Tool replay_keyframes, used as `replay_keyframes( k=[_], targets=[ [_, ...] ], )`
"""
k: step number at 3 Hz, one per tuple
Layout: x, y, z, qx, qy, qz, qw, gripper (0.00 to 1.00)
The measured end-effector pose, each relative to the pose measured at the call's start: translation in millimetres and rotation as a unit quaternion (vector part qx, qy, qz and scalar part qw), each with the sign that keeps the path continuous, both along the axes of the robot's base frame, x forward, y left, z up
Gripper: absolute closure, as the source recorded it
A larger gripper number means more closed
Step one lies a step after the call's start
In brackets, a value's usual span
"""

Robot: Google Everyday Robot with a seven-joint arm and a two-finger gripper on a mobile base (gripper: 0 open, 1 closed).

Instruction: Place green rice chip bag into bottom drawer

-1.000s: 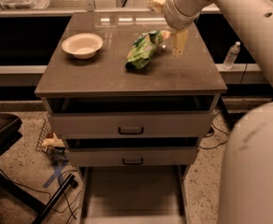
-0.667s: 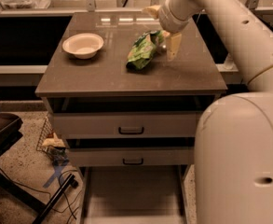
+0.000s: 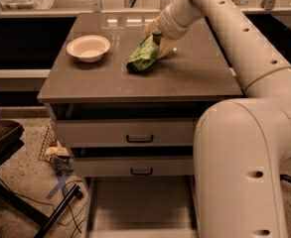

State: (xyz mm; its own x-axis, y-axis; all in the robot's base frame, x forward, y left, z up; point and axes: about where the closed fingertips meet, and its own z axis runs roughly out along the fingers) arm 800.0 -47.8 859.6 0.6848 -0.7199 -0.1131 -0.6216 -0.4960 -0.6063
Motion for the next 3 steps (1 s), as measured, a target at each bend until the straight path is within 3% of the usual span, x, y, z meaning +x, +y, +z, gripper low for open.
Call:
replay_keyframes(
  k=[2,3],
  targets=[
    [1.0,5.7,-6.6,0.001,0.005,0.004,1.0,0.94],
    [-0.9,7.1,5.5,0.002,-0.004,0.004,1.0,1.0]
  ],
)
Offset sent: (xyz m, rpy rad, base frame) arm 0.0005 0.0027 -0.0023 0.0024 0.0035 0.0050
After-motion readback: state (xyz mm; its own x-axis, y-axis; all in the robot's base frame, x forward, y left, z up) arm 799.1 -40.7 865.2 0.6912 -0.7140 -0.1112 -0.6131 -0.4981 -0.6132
